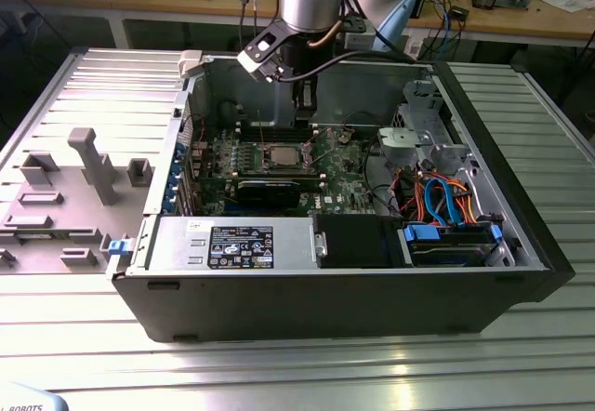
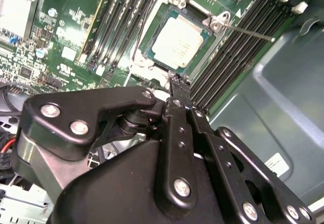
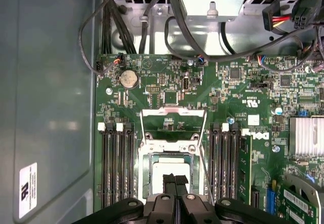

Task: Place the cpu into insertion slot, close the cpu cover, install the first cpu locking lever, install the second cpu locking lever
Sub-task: 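Close the cpu cover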

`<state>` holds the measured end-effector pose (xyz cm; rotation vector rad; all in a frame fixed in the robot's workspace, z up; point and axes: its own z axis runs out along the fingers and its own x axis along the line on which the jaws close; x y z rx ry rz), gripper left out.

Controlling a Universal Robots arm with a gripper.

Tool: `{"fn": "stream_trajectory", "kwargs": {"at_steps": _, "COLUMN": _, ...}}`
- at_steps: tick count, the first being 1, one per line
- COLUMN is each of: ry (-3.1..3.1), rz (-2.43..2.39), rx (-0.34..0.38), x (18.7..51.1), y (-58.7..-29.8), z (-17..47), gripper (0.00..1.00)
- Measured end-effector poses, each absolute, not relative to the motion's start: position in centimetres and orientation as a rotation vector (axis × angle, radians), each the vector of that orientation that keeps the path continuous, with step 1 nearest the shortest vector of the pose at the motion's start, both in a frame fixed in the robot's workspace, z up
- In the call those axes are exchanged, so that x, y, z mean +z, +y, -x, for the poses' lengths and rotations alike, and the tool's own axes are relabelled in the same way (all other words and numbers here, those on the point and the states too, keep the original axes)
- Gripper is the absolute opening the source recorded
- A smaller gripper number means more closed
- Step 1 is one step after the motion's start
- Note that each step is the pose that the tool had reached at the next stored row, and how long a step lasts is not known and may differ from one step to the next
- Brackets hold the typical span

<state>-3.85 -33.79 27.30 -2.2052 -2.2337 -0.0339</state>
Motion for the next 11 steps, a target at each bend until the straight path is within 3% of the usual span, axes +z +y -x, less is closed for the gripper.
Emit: {"fn": "stream_trajectory", "kwargs": {"at_steps": 11, "ry": -2.234, "rz": 2.205, "rx": -0.034, "x": 27.3, "y": -33.79, "z": 3.74, "gripper": 0.11}}
